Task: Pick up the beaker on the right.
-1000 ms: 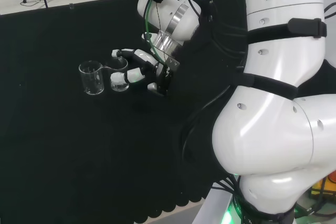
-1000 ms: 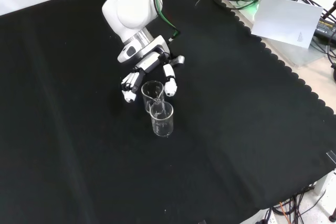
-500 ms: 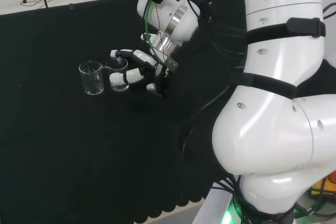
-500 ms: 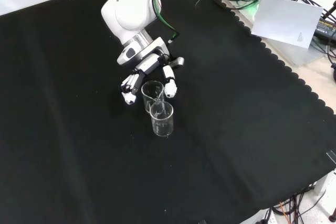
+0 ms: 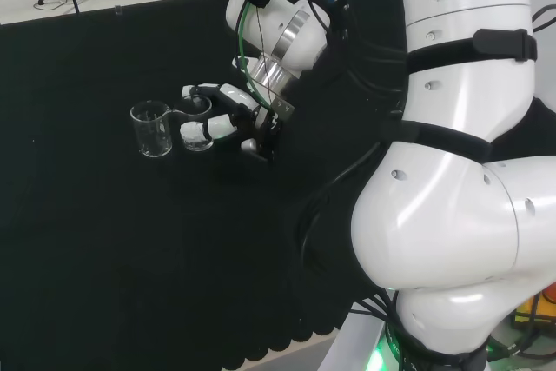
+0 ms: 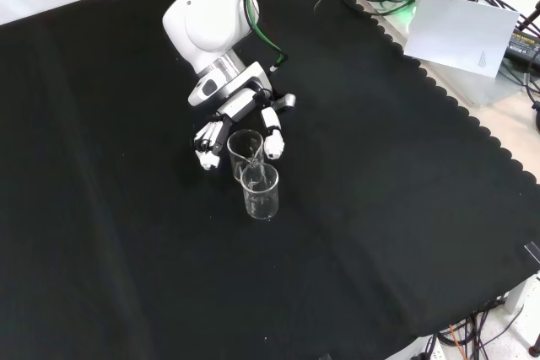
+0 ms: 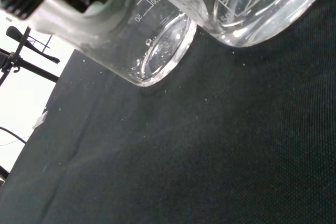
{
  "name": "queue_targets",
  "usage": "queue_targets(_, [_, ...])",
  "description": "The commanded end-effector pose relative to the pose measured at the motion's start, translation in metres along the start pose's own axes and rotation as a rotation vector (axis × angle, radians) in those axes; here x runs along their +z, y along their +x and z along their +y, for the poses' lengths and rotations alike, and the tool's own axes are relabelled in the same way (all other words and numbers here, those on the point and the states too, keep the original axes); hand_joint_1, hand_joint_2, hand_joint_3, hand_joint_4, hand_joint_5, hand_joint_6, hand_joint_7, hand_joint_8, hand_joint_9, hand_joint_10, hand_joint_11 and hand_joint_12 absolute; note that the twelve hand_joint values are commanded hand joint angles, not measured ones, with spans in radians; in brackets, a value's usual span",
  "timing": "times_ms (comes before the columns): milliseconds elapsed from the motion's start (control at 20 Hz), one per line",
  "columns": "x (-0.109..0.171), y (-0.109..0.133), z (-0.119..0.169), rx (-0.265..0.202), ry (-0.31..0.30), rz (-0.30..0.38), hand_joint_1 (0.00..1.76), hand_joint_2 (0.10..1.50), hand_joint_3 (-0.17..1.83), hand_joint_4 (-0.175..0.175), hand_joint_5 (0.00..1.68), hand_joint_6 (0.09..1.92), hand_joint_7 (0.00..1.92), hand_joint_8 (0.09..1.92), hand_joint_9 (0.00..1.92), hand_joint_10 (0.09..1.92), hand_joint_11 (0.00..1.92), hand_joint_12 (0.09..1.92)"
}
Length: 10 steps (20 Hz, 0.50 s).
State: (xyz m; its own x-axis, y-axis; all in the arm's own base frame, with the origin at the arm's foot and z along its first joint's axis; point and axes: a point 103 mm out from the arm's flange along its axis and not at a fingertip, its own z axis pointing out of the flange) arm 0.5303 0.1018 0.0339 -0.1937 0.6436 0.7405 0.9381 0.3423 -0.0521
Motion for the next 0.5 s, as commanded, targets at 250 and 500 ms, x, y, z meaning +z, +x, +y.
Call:
queue_targets(250, [0.0012,-0.0004,0.0028,-0.004,-0.009,0.009,0.84,0.54,0.44,-0.020,0.50,0.09,0.28,0.56,0.35,0.60,0.00,1.21])
queue_targets(500, [0.0001,0.0016,0.0047,-0.001,-0.029,0.023,0.84,0.58,0.42,-0.014,0.55,0.29,0.34,0.53,0.39,0.56,0.00,1.24])
